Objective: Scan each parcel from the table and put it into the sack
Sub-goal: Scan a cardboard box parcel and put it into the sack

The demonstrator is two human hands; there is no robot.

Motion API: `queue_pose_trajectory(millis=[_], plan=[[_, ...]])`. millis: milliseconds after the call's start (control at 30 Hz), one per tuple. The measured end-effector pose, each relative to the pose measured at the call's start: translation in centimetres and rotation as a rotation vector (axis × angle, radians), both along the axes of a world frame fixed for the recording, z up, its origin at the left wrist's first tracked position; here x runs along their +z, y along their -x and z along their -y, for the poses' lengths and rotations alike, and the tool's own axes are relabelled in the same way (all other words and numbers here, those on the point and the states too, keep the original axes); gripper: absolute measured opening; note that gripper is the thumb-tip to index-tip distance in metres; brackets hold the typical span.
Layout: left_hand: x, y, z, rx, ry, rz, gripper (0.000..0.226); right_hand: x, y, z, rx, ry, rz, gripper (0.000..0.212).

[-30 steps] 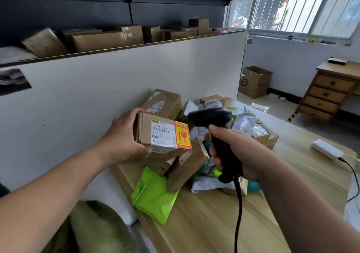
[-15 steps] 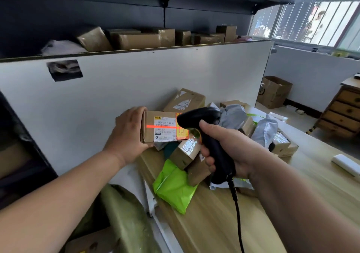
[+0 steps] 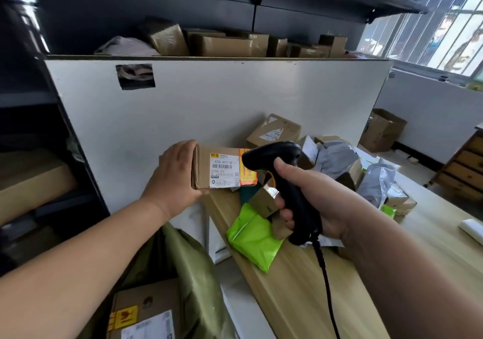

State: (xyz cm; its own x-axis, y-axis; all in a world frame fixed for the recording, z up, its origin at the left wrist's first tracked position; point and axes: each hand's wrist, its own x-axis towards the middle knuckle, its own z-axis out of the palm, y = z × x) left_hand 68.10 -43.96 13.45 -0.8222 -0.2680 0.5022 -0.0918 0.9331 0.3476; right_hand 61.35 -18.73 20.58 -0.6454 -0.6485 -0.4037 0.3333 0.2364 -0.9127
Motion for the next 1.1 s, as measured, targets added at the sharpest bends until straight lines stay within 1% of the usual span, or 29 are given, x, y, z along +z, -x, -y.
queue_pose_trajectory(millis=[167, 267, 333, 433, 500, 600, 700, 800, 933, 1000, 1100], plan=[[-1.5, -4.1, 3.1, 0.099, -0.113, 0.001, 0.104, -2.1, -1.8, 2.9, 0.023, -0.041, 0.005, 0.058], [-2.7, -7.0, 5.2, 0.203, -0.194, 0.008, 0.108, -3.4, -2.8, 4.5, 0.048, -0.081, 0.027, 0.059], [-3.6, -8.9, 6.6, 0.287, -0.286, 0.018, 0.105, -4.1, -3.3, 5.4, 0.056, -0.098, 0.038, 0.062], [-5.6, -11.5, 8.6, 0.444, -0.467, 0.038, 0.098, -5.0, -4.1, 6.8, 0.070, -0.127, 0.041, 0.067], [-7.2, -13.1, 9.8, 0.558, -0.577, 0.069, 0.102, -5.6, -4.6, 7.7, 0.071, -0.141, 0.050, 0.063], [-10.0, -15.1, 11.2, 0.682, -0.774, 0.133, 0.103, -6.5, -5.3, 9.0, 0.080, -0.157, 0.077, 0.052], [-13.5, -16.8, 12.0, 0.806, -0.967, 0.194, 0.098, -7.7, -5.9, 10.1, 0.082, -0.205, 0.095, 0.054], [-17.5, -18.3, 11.9, 0.919, -1.191, 0.213, 0.091, -9.2, -6.2, 11.0, 0.069, -0.248, 0.115, 0.053], [-22.5, -19.3, 10.5, 1.007, -1.540, 0.145, 0.080, -11.3, -6.2, 11.7, 0.074, -0.299, 0.136, 0.054], [-24.3, -19.2, 9.5, 1.025, -1.666, 0.131, 0.080, -12.5, -6.1, 11.9, 0.074, -0.320, 0.149, 0.052], [-26.3, -18.6, 8.1, 1.006, -1.770, 0.275, 0.073, -14.2, -6.1, 12.0, 0.070, -0.339, 0.165, 0.051]])
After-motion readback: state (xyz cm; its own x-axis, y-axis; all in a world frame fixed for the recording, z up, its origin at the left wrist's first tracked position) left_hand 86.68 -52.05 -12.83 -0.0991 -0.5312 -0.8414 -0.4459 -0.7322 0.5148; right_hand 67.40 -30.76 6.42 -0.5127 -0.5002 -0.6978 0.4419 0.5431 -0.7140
